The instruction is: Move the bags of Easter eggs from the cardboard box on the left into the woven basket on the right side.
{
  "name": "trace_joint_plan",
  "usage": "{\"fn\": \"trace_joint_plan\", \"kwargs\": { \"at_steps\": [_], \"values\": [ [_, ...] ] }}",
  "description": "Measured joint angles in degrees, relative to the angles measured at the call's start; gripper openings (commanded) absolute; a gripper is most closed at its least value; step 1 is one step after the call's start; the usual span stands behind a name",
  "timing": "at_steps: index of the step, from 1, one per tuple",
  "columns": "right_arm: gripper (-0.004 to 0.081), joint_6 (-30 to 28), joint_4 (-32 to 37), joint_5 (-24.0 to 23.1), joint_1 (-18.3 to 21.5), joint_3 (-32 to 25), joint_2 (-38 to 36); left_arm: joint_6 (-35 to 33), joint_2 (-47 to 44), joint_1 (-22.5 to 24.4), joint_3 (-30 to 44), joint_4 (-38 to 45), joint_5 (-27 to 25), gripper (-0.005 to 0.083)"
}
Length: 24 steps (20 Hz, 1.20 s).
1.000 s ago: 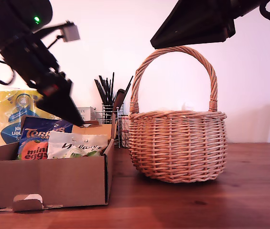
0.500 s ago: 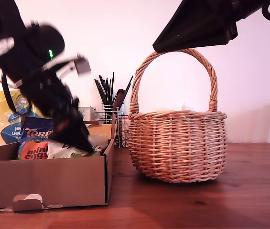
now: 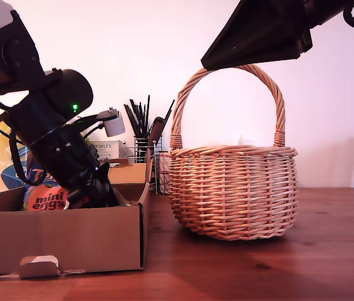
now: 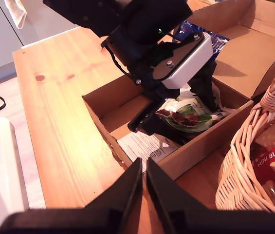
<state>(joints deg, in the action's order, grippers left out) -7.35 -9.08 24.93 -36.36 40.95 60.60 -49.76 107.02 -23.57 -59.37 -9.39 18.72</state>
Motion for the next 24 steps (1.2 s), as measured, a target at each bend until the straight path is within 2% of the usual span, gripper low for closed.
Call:
{"fn": "trace_joint_plan", "kwargs": {
  "at_steps": [1, 3, 5, 7, 8, 12, 19, 24],
  "values": [
    [-0.0013, 0.00, 0.00, 0.00, 0.00, 0.00, 0.00, 0.00, 0.09, 0.00, -0.07, -0.07, 0.09, 0.0773],
    [-0.0013, 0.00, -0.02, 0.00, 0.00, 0.00, 0.00, 0.00, 0.09, 0.00, -0.20, -0.44, 0.07, 0.0690],
    [-0.0013, 0.00, 0.00, 0.00, 0.00, 0.00, 0.00, 0.00, 0.11, 0.00, -0.28, -0.96, -0.24, 0.0508],
    [-0.0013, 0.00, 0.00, 0.00, 0.00, 0.00, 0.00, 0.00, 0.11, -0.02, -0.48, -1.90, -0.76, 0.0270],
    [-0.0013, 0.00, 0.00, 0.00, 0.00, 0.00, 0.00, 0.00, 0.11, -0.09, -0.55, -2.23, -0.85, 0.0204],
    [-0.0013, -0.02, 0.00, 0.00, 0.00, 0.00, 0.00, -0.02, 0.04, -0.44, -0.92, -2.99, -2.36, 0.0180],
    [-0.0013, -0.02, -0.02, 0.00, 0.00, 0.00, 0.00, 0.02, -2.23, -0.63, -1.42, -8.07, -9.75, 0.0180],
    [-0.0013, -0.02, 0.00, 0.00, 0.00, 0.00, 0.00, 2.29, -9.27, -0.28, 0.48, -12.83, -10.14, 0.0180]
  ]
}}
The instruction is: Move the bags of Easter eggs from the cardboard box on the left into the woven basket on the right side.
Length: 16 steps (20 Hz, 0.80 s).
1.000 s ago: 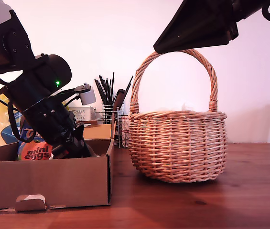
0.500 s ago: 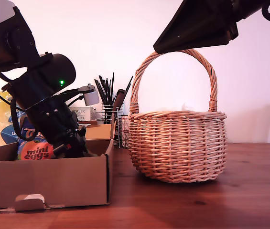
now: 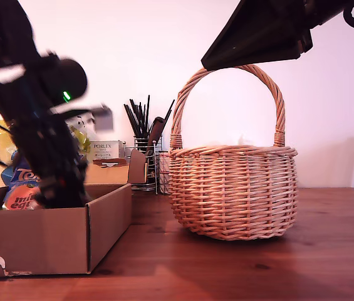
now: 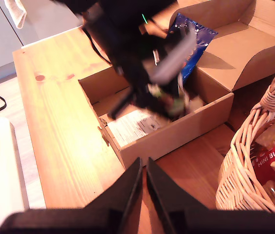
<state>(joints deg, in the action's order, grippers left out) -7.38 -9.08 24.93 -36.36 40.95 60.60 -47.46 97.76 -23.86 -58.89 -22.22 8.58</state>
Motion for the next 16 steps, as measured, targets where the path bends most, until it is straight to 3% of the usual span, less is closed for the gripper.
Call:
{"fn": "trace_joint_plan", "kwargs": {
  "at_steps": [4, 8, 11, 16],
  "values": [
    [-0.0013, 0.00, -0.02, 0.00, 0.00, 0.00, 0.00, 3.34, -8.94, -0.15, -0.02, 0.33, 1.88, 0.0180],
    [-0.0013, -0.13, -2.23, -0.55, 0.98, 0.00, 0.00, 11.28, -13.99, -0.68, -0.02, 0.09, 9.70, 0.0180],
    [-0.0013, -0.22, -5.64, -2.25, 4.48, 0.00, -0.17, 14.08, -15.39, -4.39, -0.02, 1.49, 17.03, 0.0180],
    [-0.0013, -0.22, -13.05, -2.82, 10.86, 0.00, -9.42, 18.47, -15.56, -12.79, 0.00, 10.64, 20.74, 0.0180]
  ]
}}
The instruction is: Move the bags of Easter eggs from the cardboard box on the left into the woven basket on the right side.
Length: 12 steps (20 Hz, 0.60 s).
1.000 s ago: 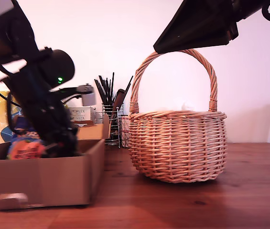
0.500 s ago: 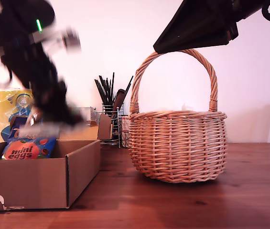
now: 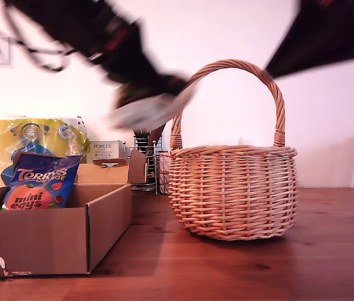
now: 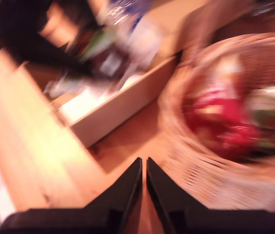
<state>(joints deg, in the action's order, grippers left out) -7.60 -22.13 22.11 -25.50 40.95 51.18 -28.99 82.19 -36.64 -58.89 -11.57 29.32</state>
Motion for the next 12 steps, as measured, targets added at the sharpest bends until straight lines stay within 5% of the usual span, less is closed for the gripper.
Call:
{"fn": "trace_joint_plan", "kwargs": {
  "at_steps": [7, 12],
  "values": [
    [-0.0013, -0.02, -5.16, -0.24, 4.15, 0.00, -4.07, 1.88, 3.78, -6.27, -0.07, 23.34, -0.44, 0.0181],
    [-0.0013, -0.17, -5.84, -0.22, 4.13, 0.00, -4.07, 1.88, 17.49, -6.47, -0.09, 38.64, -7.93, 0.0181]
  ]
}}
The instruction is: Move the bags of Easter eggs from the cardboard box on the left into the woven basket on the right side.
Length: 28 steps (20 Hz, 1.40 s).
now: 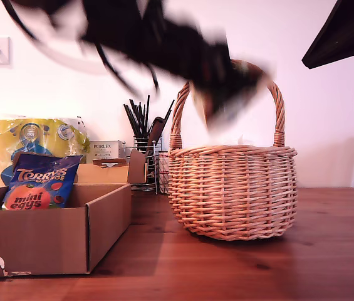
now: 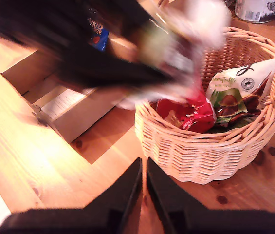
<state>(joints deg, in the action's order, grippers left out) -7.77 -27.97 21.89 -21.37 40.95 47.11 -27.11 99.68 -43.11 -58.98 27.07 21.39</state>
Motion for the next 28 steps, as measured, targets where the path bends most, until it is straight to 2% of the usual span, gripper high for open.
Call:
{"fn": "trace_joint_plan", "kwargs": {
  "at_steps": [4, 8, 10, 11, 14, 15, 20, 23, 26, 28],
  "values": [
    [-0.0013, -0.24, 0.00, 0.02, 0.00, 0.00, 0.00, -0.09, 3.69, 0.02, -0.26, 7.37, -5.05, 0.0180],
    [-0.0013, -0.24, 0.00, 0.02, 0.00, 0.00, 0.00, -0.09, 7.56, -0.02, -3.08, 7.76, -5.55, 0.0181],
    [-0.0013, -0.24, 0.00, 0.02, 0.00, 0.00, 0.00, -0.07, 9.46, -0.13, -3.13, 7.65, -5.92, 0.0213],
    [-0.0013, -0.24, 0.00, 0.02, 0.00, 0.00, 0.00, -0.17, 9.99, -0.22, -3.13, 7.52, -6.03, 0.0291],
    [-0.0013, -0.24, -0.02, 0.02, 0.00, 0.00, 0.00, -0.04, 9.97, -0.31, -3.17, 5.86, -6.05, 0.0614],
    [-0.0013, -0.24, 0.00, 0.04, 0.00, 0.00, 0.00, -0.04, 9.97, -0.31, -3.19, 5.99, -6.03, 0.0643],
    [-0.0013, -0.48, -0.15, 0.07, 0.00, 0.00, 0.00, -0.02, 9.97, -0.74, -4.61, 5.20, -6.80, 0.0639],
    [-0.0013, -1.11, -0.42, 0.07, 0.00, 0.00, 0.00, -0.02, 9.90, -2.03, -6.75, 0.22, -7.89, 0.0618],
    [-0.0013, -1.11, -0.39, 0.07, 0.00, 0.00, 0.00, 0.00, 7.58, -2.64, -7.41, -7.67, -8.04, 0.0525],
    [-0.0013, -1.11, -0.39, 0.11, 0.00, 0.00, 0.00, 0.04, 3.58, -2.67, -7.43, -14.36, -8.02, 0.0404]
  ]
}}
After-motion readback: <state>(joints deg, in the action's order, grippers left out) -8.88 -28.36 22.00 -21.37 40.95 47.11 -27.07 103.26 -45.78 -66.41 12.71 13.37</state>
